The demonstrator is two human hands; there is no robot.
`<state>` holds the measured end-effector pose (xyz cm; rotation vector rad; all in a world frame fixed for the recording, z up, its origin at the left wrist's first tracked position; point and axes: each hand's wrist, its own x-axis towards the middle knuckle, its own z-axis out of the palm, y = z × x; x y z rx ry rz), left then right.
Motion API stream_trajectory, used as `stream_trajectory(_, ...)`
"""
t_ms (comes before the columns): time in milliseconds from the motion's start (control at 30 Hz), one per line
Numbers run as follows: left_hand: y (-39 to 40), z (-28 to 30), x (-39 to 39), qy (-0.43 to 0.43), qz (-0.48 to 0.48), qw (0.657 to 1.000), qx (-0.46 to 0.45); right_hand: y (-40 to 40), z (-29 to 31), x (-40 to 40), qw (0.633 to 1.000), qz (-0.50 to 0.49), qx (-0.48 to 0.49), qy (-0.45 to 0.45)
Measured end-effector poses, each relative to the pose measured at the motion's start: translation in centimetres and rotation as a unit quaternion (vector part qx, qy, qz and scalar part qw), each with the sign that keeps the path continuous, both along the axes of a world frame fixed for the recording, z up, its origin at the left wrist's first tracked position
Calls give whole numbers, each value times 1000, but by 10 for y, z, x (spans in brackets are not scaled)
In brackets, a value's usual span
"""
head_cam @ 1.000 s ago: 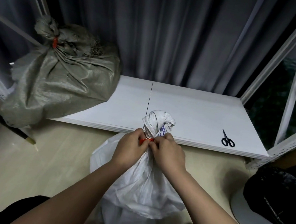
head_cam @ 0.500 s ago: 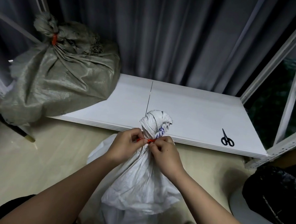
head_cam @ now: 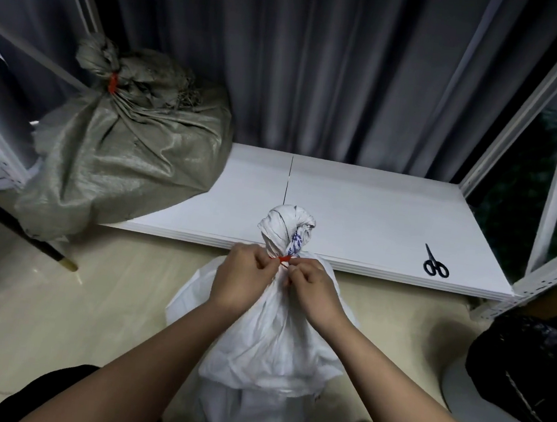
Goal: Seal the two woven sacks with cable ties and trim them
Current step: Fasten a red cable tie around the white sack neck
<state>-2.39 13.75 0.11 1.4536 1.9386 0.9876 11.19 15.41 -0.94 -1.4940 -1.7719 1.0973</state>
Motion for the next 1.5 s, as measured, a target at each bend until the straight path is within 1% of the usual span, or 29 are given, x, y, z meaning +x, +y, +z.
stream_trajectory(33, 0, 1, -1, -54, -9, 998, -23, 0, -1, 0, 1000, -3, 2, -2)
stream_trajectory(67, 0, 1, -2, -77, 1, 997, -30, 1, -2, 1, 1000, -3, 3, -5)
stream_trajectory(100, -1, 2, -1, -68, 21, 997, -15, 1, -3, 1, 1000, 0, 5, -8)
stream_trajectory(133, -3, 4, 1, -39, 43, 998, 10, 1, -4, 1, 1000, 1, 6, -8)
stream_trajectory(167, -5, 6, 4, -24, 47, 998, 21, 2, -4, 1, 1000, 1, 10, -6)
stream_trajectory(200, -5, 6, 9, -37, 27, 999, 1, 4, -4, 1, 1000, 0, 11, -5)
stream_trajectory(233, -6, 7, 16, -71, -5, 996, -47, 5, -4, 1, 1000, -2, 11, -5)
stream_trajectory(267, -7, 8, 22, -141, -25, 984, -110, 7, -4, 1, 1000, -4, 10, -9)
stream_trajectory(300, -8, 10, 27, -232, -22, 958, -166, 7, -3, 3, 1000, -4, 14, -20)
stream_trajectory(333, -7, 11, 31, -316, -2, 928, -195, 8, -3, 5, 999, -8, 25, -44)
stream_trajectory(367, -6, 12, 34, -370, 18, 906, -204, 8, -3, 7, 995, -8, 45, -85)
stream_trajectory(433, 1, 6, 39, -401, 30, 894, -196, 7, -2, 11, 978, 8, 90, -187)
stream_trajectory(467, 4, 4, 42, -414, 28, 891, -187, 7, -1, 13, 970, 17, 101, -219)
stream_trajectory(500, 7, 1, 46, -430, 25, 884, -182, 8, 0, 17, 968, 23, 100, -228)
stream_trajectory(567, 16, -2, 53, -457, 26, 872, -176, 17, 2, 28, 978, 22, 72, -196)
stream_trajectory(633, 24, -3, 60, -474, 27, 863, -174, 33, 5, 48, 989, 9, 22, -144)
stream_trajectory(700, 35, -5, 67, -487, 31, 856, -169, 54, 1, 79, 994, -42, -40, -93)
stream_trajectory(767, 47, -10, 75, -497, 40, 852, -160, 78, -12, 120, 987, -108, -79, -86)
stream_trajectory(867, 63, -21, 93, -502, 56, 851, -142, 109, -38, 177, 970, -139, -113, -164)
stream_trajectory(1033, 100, -45, 128, -468, 70, 876, -95, 159, -92, 243, 941, -184, -137, -249)
stream_trajectory(1100, 117, -54, 142, -467, 61, 877, -95, 179, -113, 261, 925, -223, -138, -274)
stream_trajectory(1200, 137, -65, 162, -467, 58, 877, -95, 202, -138, 285, 893, -299, -110, -318)
stream_trajectory(1300, 151, -75, 175, -449, 62, 887, -90, 223, -163, 303, 874, -346, -99, -328)
stream_trajectory(1400, 159, -84, 181, -433, 67, 894, -88, 240, -181, 316, 862, -363, -112, -334)
stream_trajectory(1500, 162, -87, 184, -426, 64, 897, -94, 250, -190, 324, 859, -370, -52, -350)
